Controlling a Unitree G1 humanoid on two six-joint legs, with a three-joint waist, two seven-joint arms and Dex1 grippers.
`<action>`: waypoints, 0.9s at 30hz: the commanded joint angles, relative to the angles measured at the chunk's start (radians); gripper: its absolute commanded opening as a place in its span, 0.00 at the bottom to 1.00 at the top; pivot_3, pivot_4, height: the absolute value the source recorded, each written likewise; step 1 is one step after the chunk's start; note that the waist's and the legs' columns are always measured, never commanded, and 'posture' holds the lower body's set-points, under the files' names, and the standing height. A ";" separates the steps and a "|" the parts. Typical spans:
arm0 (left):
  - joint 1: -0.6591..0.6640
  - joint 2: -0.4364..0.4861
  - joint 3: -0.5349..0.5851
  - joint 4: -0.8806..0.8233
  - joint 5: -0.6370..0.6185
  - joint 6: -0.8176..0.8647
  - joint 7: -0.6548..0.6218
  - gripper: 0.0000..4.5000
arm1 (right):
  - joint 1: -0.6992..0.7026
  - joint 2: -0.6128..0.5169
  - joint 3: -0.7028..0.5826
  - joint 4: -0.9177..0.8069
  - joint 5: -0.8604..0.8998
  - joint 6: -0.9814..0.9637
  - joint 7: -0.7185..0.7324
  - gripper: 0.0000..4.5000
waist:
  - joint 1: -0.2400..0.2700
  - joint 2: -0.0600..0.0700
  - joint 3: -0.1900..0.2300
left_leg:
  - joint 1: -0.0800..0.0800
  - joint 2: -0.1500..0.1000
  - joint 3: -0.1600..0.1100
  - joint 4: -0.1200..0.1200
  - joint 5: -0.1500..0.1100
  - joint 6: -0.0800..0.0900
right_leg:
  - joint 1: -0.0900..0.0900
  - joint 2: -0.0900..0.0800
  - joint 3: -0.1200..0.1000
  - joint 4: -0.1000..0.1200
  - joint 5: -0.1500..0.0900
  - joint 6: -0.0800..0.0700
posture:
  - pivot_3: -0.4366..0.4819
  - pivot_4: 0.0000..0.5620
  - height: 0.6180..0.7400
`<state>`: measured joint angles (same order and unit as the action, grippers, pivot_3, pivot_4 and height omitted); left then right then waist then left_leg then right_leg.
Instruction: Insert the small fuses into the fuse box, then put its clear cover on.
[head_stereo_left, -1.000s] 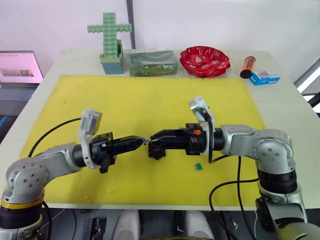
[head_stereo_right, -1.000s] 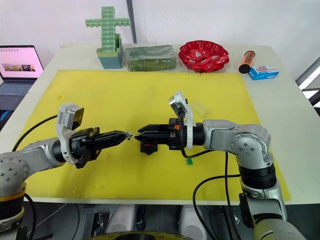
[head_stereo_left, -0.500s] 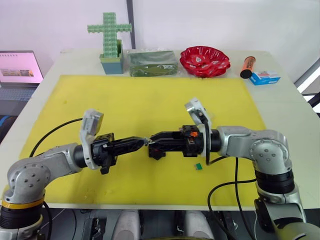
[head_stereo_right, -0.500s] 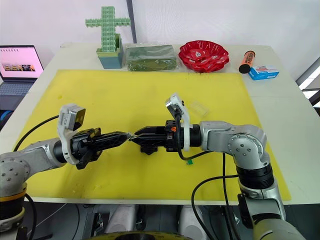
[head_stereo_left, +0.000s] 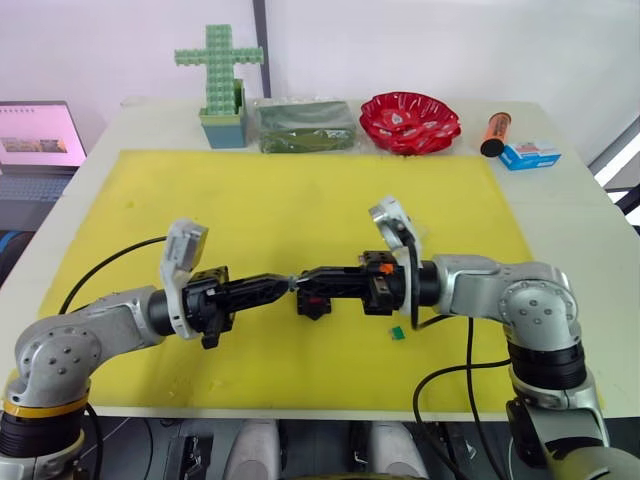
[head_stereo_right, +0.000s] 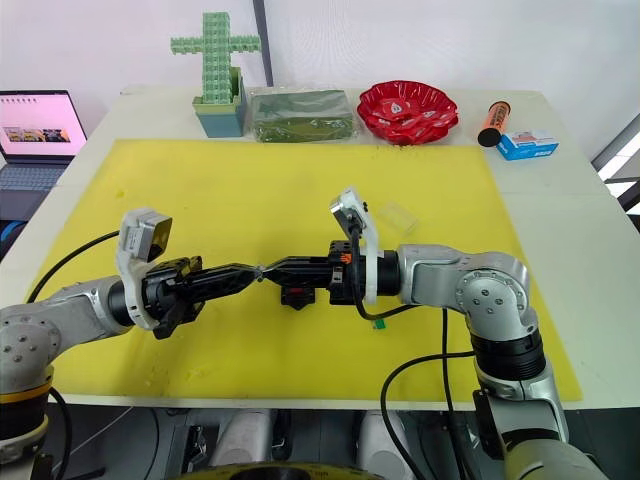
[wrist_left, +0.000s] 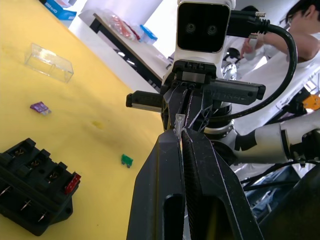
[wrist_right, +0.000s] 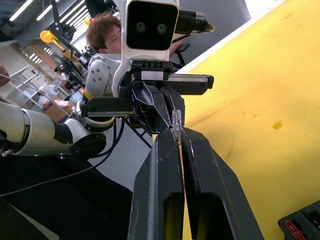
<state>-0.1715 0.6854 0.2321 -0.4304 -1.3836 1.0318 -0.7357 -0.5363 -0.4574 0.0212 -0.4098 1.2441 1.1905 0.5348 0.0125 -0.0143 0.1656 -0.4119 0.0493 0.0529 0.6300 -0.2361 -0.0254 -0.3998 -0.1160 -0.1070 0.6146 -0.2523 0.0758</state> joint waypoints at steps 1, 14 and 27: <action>0.001 0.011 -0.006 -0.035 -0.012 -0.006 -0.008 0.00 | -0.011 0.002 -0.019 -0.030 0.043 -0.012 -0.001 0.00 | 0.000 0.000 0.000 | 0.000 0.000 0.000 0.000 0.000 0.000 | 0.000 0.000 0.000 0.000 0.000 0.000 | 0.48 0.27 1.00; 0.257 0.075 -0.118 -0.063 0.675 -0.577 -0.222 0.91 | -0.107 -0.165 0.139 -0.018 -0.295 -0.166 0.110 0.00 | 0.003 0.002 0.001 | -0.005 0.000 0.002 -0.001 0.000 0.000 | -0.009 0.000 0.000 -0.002 0.000 -0.001 | 0.48 0.27 1.00; 0.228 -0.111 -0.284 0.016 0.899 -0.812 -0.201 0.99 | -0.206 -0.300 0.393 -0.029 -0.722 -0.328 0.323 0.00 | 0.000 0.000 0.000 | -0.013 0.002 0.001 0.001 0.000 0.001 | -0.012 0.002 -0.001 -0.001 0.003 0.004 | 0.48 0.27 1.00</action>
<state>0.0650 0.5778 -0.0464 -0.4065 -0.4876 0.2344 -0.9260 -0.7165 -0.7626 0.4229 -0.4063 0.5332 0.8668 0.8404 0.0124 -0.0138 0.1653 -0.4247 0.0516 0.0527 0.6315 -0.2363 -0.0244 -0.4118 -0.1132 -0.1086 0.6141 -0.2498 0.0799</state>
